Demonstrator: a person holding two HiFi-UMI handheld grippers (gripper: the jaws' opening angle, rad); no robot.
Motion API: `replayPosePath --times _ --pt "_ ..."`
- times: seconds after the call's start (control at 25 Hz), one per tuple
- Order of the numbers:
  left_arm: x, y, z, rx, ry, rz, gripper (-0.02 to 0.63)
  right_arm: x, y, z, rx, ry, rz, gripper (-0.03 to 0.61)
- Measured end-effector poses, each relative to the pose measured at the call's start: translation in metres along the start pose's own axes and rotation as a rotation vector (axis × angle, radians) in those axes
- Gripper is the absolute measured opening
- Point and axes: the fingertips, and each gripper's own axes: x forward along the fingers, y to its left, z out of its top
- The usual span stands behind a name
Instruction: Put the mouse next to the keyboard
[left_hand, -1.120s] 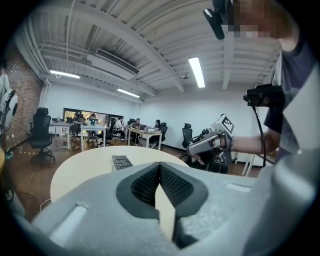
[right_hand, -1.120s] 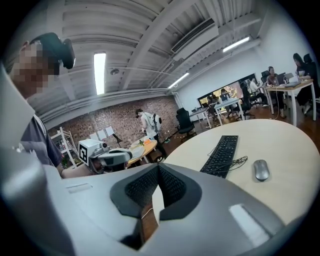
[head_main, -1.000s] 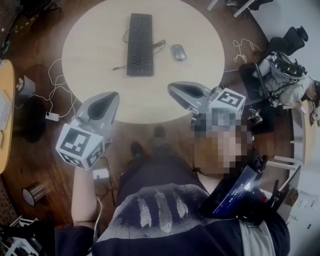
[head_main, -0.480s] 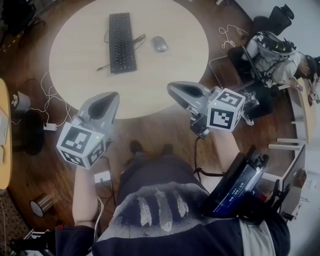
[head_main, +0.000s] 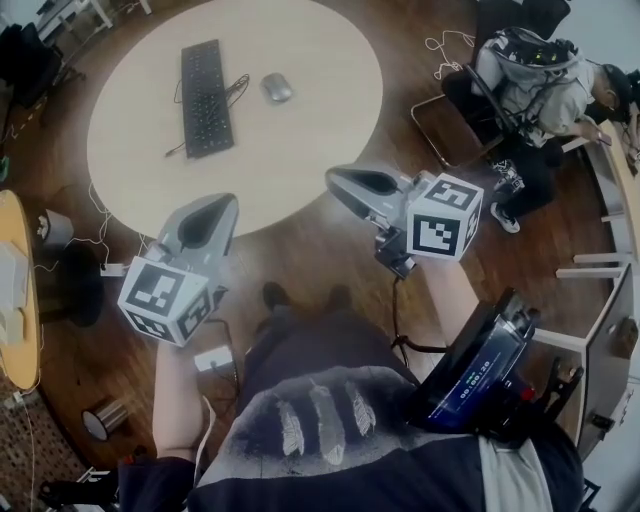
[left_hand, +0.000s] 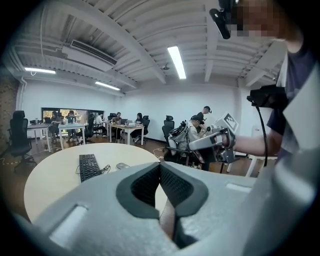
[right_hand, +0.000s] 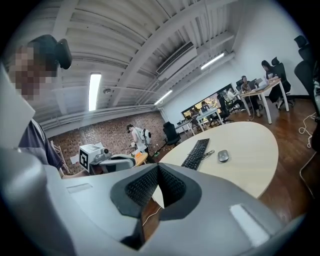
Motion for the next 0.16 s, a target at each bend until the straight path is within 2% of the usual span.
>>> replayPosePath --times 0.16 --pt "0.016 -0.024 0.002 -0.010 0.006 -0.002 0.000 -0.025 -0.013 -0.001 0.001 -0.001 0.004 0.000"
